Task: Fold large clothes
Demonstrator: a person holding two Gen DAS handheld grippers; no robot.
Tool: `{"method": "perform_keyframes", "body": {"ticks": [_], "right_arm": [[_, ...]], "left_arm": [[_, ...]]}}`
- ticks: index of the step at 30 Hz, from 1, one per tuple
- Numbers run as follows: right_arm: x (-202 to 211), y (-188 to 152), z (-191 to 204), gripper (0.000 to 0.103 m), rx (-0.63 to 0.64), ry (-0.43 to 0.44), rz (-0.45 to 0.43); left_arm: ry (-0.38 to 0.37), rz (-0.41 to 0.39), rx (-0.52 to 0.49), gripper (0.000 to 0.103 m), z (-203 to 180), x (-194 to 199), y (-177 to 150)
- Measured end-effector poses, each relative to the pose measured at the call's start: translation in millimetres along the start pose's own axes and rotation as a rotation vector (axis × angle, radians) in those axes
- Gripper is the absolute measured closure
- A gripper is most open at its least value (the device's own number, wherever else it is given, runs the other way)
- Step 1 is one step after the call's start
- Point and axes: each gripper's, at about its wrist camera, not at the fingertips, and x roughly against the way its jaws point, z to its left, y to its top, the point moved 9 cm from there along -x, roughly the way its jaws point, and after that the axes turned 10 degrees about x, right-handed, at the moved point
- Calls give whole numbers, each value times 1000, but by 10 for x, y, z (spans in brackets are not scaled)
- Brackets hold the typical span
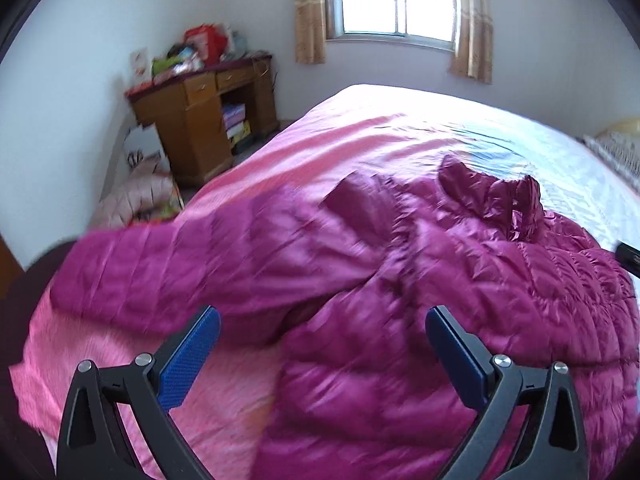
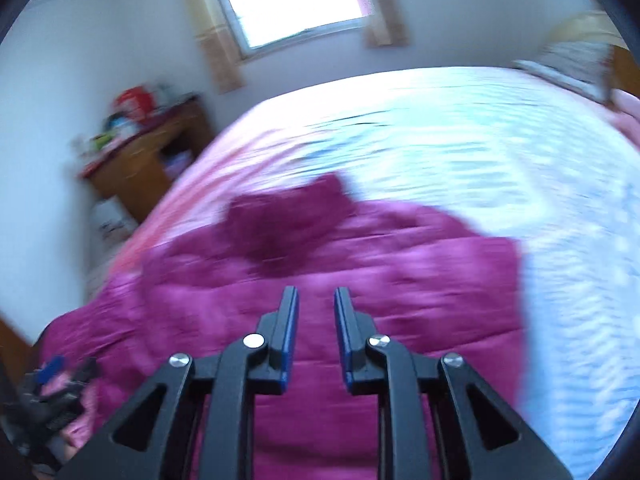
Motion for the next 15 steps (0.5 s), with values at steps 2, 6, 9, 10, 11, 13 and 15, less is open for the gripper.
{"method": "perform_keyframes", "body": {"ticks": [2,6,9,10,11,13,15], "right_arm": [[23,-85,-381,79,-42,-82,12],[-132,-395,-646,79,-106,-87,85],[-194,-509,-690,77,-102,-81,67],[-171,-508,-695,73,-99,-74,63],[-181,-501,-674,68,-96,-64,60],[-166,-491,-658,62,-84,-53,53],[-150,-465,-607,55,-62,-44,53]], "left_arm": [[8,22,-34,1,-215,-145,29],[12,79,-57,1,-489,-462,-38],[65,93,-93,1,-560,-665,-141],[67,88,-93,1,-567,-700,-170],[73,87,-92,1,-568,-726,-190],[88,86,-100,1,-581,-753,-192],[103,83,-116,1,-612,-785,-200]]}}
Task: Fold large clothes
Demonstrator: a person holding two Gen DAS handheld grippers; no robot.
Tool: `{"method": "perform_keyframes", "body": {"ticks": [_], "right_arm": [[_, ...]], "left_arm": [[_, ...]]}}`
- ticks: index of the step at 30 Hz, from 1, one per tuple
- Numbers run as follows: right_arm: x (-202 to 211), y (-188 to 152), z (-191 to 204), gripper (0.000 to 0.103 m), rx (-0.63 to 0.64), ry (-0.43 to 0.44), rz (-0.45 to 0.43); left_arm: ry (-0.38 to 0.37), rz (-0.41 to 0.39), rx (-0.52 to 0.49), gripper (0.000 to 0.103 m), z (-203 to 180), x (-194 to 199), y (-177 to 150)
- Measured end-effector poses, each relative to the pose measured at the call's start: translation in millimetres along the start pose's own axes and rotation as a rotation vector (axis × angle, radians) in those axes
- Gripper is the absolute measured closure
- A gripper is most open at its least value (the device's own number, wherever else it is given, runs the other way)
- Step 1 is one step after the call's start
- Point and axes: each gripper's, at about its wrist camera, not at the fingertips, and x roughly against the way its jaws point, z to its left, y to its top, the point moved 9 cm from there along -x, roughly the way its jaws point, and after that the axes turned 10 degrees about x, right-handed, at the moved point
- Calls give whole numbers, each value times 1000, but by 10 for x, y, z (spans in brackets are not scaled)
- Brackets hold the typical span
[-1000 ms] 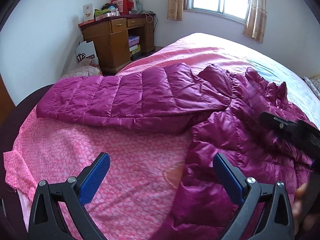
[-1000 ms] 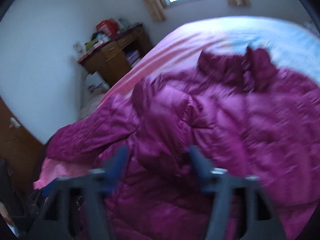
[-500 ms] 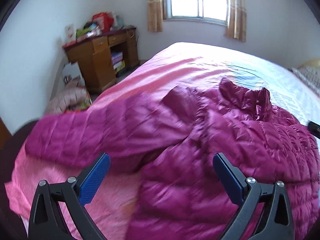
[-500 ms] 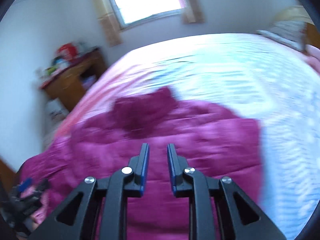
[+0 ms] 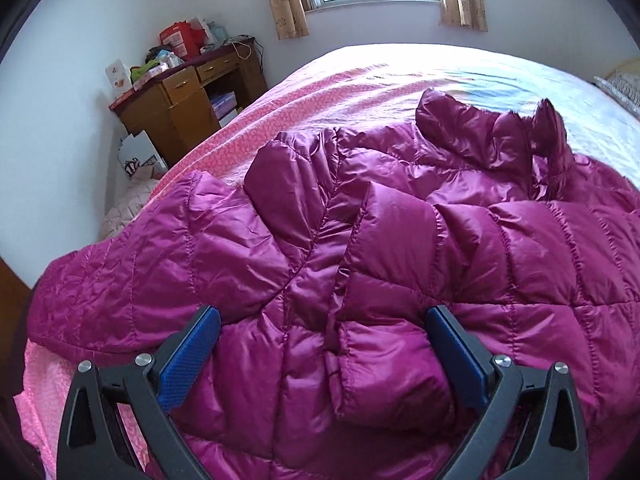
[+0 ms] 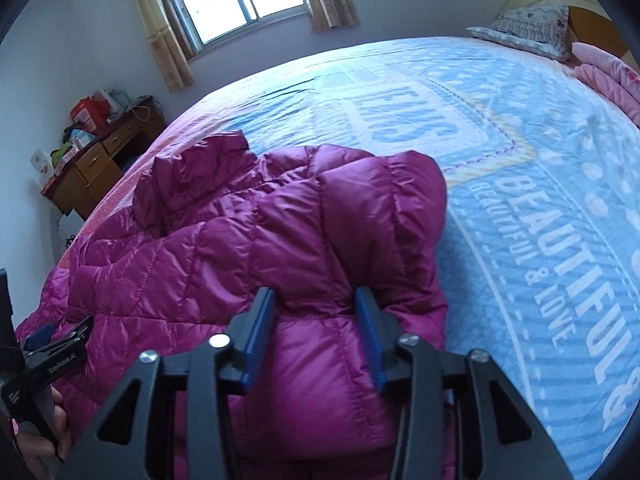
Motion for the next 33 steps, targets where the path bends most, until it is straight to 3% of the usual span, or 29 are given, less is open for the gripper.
{"method": "perform_keyframes", "body": {"ticks": [9,13,18,20,22,27,31,33], "right_arm": [[-88,-47,106,50,91,-92,16],[-106,-47,105,47,96,-91,16],[-109,-51,129,43,100,-87,15],[-107,-52,137,40,99,-82,11],[-107,-52,134,40,95,-80,10],[-104,-49,139,40,94,-79,8],[-108,-44,142,40,91,-77,7],[-105,-49,139,40,92,-78,7]], "left_arm": [[-11,8,12,1,-28,-30,-1],[-14,4,18,1,6,-4,-11],[-71,1,70,1,268,235,-96],[-119,-4,156,1,533,400,-125],[-106,-28,216,1,837,530,-102],[38,-101,420,1,1996,657,85],[148,-48,655,1,2937,469,49],[211,-30,718,1,3248,377,11]]}}
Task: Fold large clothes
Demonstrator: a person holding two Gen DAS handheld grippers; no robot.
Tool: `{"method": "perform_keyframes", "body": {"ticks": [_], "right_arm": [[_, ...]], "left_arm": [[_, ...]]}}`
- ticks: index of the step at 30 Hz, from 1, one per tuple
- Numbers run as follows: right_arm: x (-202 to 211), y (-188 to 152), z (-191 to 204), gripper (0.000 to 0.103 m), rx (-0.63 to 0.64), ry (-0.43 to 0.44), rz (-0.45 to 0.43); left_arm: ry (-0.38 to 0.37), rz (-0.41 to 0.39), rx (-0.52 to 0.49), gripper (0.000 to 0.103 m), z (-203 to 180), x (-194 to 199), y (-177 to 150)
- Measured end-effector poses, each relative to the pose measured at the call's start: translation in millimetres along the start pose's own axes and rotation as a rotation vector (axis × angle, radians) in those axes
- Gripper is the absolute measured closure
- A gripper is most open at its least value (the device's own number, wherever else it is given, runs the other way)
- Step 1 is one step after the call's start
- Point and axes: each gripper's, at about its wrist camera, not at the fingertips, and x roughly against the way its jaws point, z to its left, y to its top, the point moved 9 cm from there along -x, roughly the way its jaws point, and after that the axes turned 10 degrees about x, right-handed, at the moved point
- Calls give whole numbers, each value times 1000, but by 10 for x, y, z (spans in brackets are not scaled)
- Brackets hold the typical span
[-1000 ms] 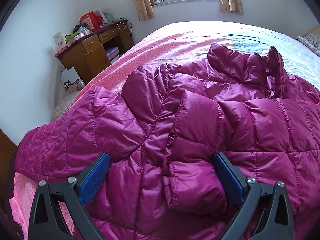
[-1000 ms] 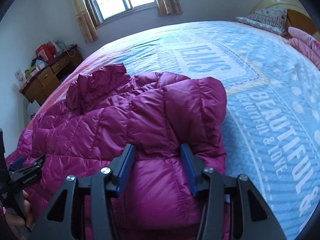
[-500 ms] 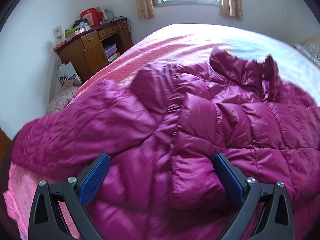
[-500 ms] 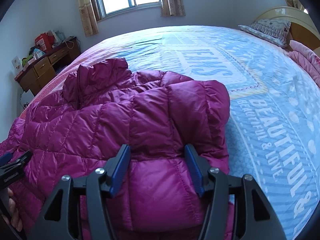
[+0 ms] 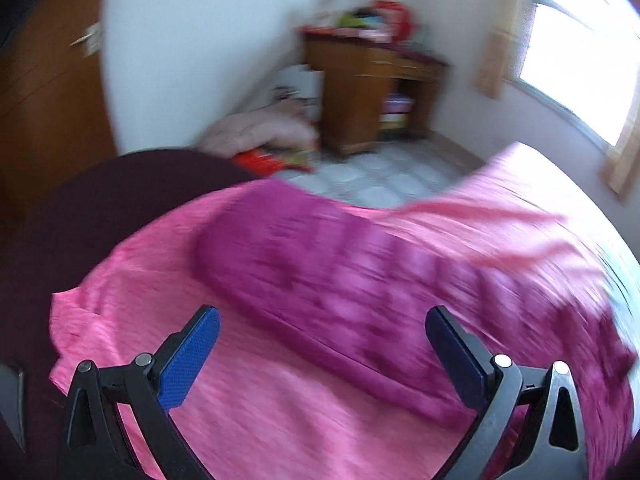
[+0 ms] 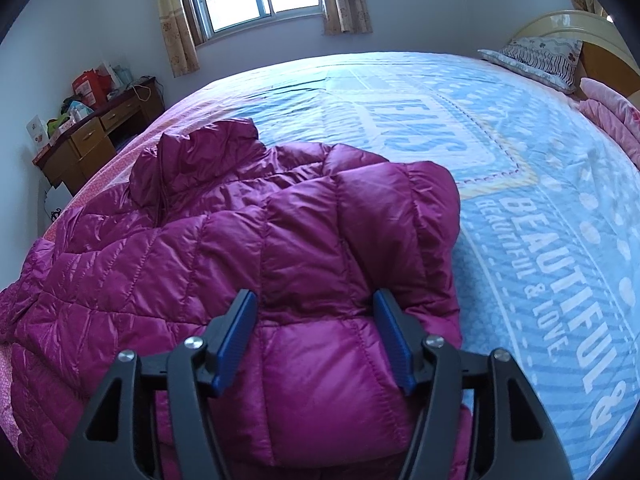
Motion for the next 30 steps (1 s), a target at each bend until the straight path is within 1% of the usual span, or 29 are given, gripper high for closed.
{"method": "perform_keyframes", "body": {"ticks": [2,4,6,10,11,12,13,14,15,19,20,22,23,24,25,26,28,30], "right_arm": [[-1,-1,1,39,1,-1,1],[-4,1,2,39,4,-3,2],[-3,-3,7,39,6,-7,3],[-10,-2,10,39,10,-12,5],[-12,-3,9,39,12,-13,5],[-15,-3,9,39,13,-15,6],[-17,-2,10,39,15,-16,7],[-15,-3,15,39,15,-17,7],[-16,-3,15,39,15,-17,7],[-18,-2,16,38,15,-17,6],[-16,-3,16,38,14,-16,6],[-17,-3,17,38,15,-17,7],[-16,-3,17,38,15,-17,6],[-17,-3,17,38,15,-17,6],[-17,-3,17,38,15,-17,6],[-16,-3,16,38,14,-16,6],[-15,-4,14,38,14,-16,6],[-16,-4,11,38,13,-17,5]], "left_arm": [[64,-4,44,1,203,-150,144],[99,5,68,1,306,-285,209],[110,26,85,1,330,-404,219],[90,84,110,2,333,-610,171],[86,98,114,5,335,-653,148],[82,108,117,14,331,-687,117],[74,115,116,17,299,-722,85],[72,101,109,20,286,-718,96],[66,99,104,27,257,-709,98],[56,89,85,39,181,-682,93],[55,81,81,44,170,-670,96],[73,53,68,57,147,-648,131],[79,42,62,72,159,-631,143],[46,49,61,89,123,-637,159],[17,67,63,93,119,-612,143],[15,69,64,94,119,-601,163],[12,38,50,95,44,-513,237],[-22,-29,6,96,-145,-295,315]]}}
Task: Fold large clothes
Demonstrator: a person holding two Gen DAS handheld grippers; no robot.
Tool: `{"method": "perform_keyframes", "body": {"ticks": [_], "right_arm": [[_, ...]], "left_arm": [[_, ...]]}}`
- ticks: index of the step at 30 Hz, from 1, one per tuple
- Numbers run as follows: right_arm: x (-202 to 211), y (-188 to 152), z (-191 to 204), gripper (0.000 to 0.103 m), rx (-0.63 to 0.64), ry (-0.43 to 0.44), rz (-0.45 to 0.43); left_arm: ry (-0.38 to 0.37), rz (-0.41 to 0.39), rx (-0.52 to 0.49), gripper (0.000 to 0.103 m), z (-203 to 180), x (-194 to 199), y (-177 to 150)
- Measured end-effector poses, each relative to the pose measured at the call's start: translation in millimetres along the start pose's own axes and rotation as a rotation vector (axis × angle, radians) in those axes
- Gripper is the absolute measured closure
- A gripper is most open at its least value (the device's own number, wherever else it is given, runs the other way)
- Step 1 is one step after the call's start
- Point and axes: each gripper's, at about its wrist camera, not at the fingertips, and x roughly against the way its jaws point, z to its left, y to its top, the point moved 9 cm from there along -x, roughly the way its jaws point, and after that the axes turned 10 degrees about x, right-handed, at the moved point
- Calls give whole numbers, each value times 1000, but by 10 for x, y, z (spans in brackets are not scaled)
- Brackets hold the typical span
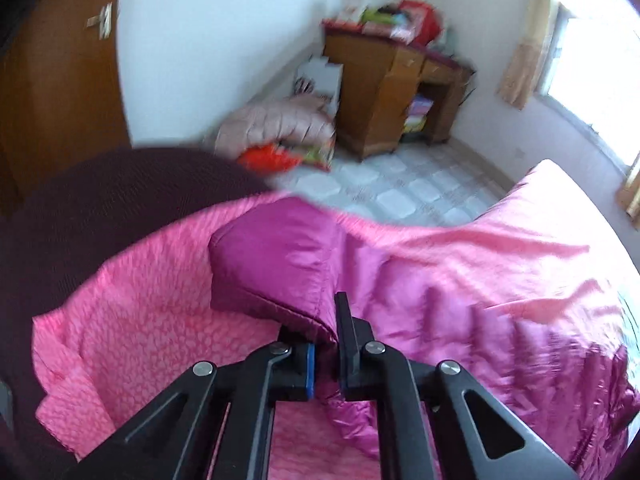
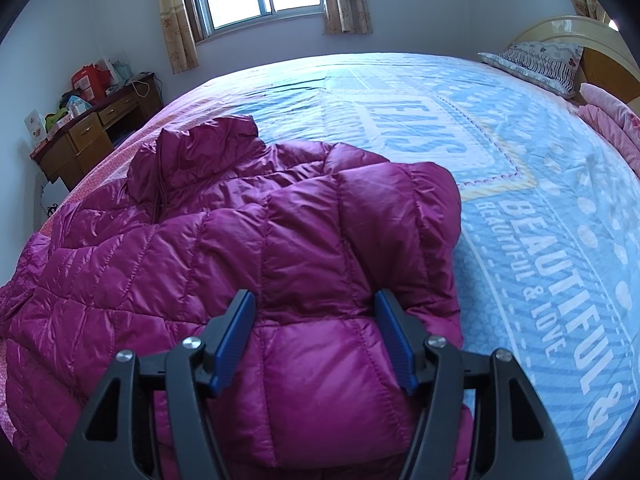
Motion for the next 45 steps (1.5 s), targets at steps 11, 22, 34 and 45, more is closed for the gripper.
{"method": "perform_keyframes", "body": {"ticks": [11,22,34,45], "right_arm": [[5,0,-1,38,-14,12,-8],[11,-7,-15,38,-31,29,-17],[27,5,8,28,-55,97,-28],[543,53,338,23,-267,371,-70]], "left_arm": [[-355,-261,-371,96,-1636,1521,-508],[-547,-166,-850,96,-2571,1926,-2640],[-552,18,-1000,92,-2287,1796,-3295],[-521,83,-798,24,-1620,1779,-2812]]}}
